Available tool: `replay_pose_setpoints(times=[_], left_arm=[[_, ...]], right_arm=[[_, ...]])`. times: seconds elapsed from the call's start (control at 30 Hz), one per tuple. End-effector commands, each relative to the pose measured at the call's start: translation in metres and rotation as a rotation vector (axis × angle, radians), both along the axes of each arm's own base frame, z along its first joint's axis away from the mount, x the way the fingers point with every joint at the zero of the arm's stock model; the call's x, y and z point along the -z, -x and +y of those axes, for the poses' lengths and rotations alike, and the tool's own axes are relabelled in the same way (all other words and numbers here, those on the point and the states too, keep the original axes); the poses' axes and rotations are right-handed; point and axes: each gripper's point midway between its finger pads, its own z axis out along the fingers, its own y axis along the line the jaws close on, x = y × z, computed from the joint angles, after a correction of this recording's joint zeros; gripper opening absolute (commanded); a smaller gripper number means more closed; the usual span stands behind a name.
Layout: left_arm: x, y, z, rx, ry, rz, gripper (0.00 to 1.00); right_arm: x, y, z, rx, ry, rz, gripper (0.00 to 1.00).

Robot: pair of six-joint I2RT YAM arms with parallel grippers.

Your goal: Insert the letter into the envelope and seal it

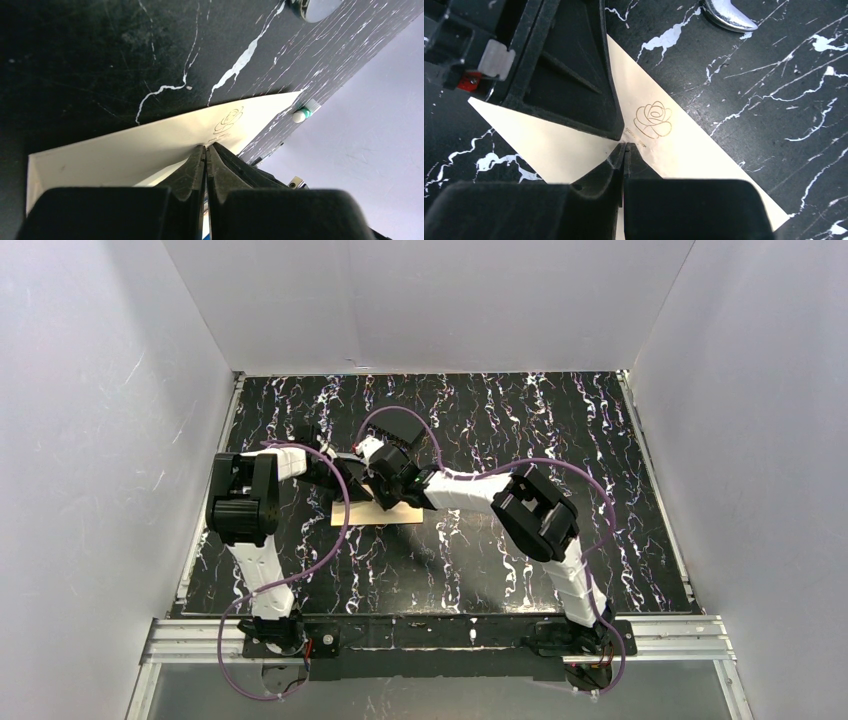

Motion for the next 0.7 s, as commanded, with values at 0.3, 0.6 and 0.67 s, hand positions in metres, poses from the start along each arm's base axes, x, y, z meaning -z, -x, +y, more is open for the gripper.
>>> replay_pose_setpoints(times=[0.3, 0.6, 0.67], left_arm=[[0.044, 0.029, 0.037, 0.057, -0.245, 0.127, 0.0], [0.023, 0.015, 0.041, 0.06, -0.269, 0.088, 0.0], [0.018, 0.012, 0.047, 0.059, -0.307, 0.076, 0.0]], right_arm=[[0.057, 0.008, -0.11, 0.072, 0.353, 0.098, 0.12], [0.067, 0.013, -0.124, 0.066, 0.413, 0.12, 0.12], [0.074, 0.016, -0.13, 0.051, 0.44, 0.124, 0.11]])
